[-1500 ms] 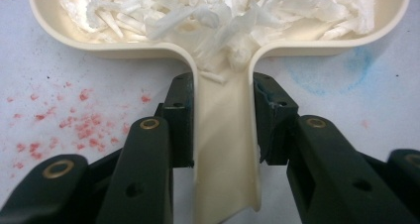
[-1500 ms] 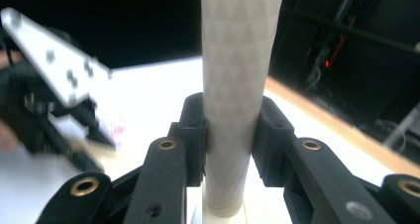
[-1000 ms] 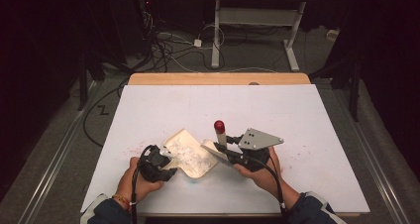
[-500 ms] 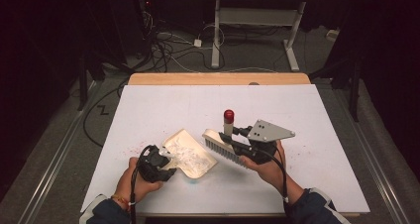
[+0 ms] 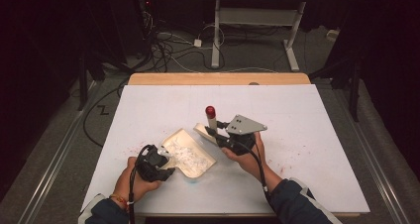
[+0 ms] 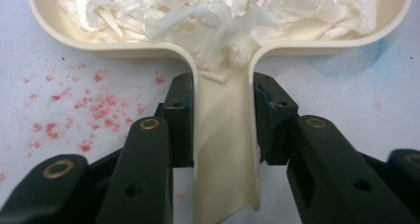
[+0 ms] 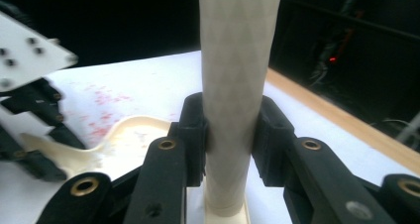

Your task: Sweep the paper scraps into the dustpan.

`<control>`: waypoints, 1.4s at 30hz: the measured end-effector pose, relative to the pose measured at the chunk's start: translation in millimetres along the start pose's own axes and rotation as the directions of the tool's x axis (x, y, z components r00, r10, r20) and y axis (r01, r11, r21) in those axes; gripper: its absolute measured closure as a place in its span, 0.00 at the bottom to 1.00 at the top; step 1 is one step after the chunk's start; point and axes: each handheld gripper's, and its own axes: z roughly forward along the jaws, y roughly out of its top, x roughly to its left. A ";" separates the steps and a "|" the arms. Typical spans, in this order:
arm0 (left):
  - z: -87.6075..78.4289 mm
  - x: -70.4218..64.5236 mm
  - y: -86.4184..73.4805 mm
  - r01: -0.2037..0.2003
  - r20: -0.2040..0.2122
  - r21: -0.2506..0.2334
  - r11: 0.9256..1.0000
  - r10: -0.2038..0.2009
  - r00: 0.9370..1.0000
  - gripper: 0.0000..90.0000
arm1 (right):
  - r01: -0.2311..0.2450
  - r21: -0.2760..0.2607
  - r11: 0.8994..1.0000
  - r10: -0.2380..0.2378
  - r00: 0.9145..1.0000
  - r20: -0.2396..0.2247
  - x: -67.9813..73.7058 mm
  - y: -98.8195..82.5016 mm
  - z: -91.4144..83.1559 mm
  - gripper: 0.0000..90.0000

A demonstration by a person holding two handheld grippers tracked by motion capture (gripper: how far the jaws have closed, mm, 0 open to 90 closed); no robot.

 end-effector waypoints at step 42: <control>1.8 14.9 1.8 0.041 0.008 -0.010 0.999 -0.041 0.999 0.70 | 0.019 0.033 0.999 -0.024 0.988 0.150 -78.1 10.5 62.5 0.78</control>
